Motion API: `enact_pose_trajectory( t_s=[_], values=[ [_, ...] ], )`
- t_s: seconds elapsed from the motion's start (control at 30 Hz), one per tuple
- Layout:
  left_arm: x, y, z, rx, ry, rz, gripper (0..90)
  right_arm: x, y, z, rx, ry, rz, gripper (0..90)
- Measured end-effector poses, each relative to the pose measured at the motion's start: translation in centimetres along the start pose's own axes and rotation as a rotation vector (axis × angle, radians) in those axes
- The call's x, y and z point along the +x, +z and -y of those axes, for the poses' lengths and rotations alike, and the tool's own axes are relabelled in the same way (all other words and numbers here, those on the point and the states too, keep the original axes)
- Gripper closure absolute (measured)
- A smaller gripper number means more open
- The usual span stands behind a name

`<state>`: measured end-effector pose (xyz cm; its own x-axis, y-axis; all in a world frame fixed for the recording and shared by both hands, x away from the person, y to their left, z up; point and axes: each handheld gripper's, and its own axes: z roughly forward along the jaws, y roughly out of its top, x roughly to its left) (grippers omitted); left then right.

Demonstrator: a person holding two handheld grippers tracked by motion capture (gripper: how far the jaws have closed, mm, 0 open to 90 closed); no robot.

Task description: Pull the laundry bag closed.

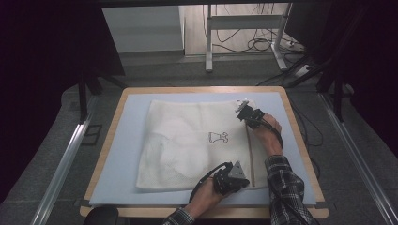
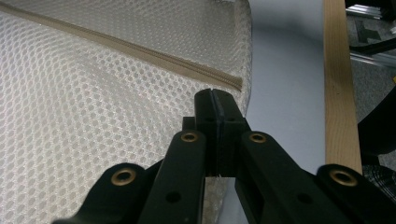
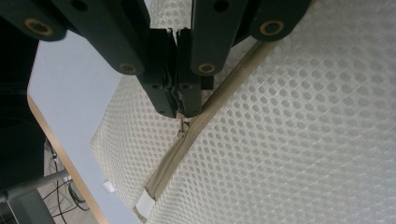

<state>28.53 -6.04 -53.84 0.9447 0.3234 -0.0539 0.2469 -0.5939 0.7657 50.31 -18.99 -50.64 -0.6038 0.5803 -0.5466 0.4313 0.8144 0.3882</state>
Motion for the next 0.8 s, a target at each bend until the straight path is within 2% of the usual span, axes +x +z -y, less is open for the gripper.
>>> enact_pose_trajectory(
  t_s=[0.57,0.8],
  values=[
    [0.1,0.0,0.0,0.000,-0.006,0.004,89.7,-0.6,1.9,-1.4,0.014,-0.002,0.010,86.0],
    [-0.1,0.0,0.0,0.003,0.007,-0.006,89.7,-0.9,2.5,-2.1,0.014,-0.007,0.015,86.0]
  ],
)
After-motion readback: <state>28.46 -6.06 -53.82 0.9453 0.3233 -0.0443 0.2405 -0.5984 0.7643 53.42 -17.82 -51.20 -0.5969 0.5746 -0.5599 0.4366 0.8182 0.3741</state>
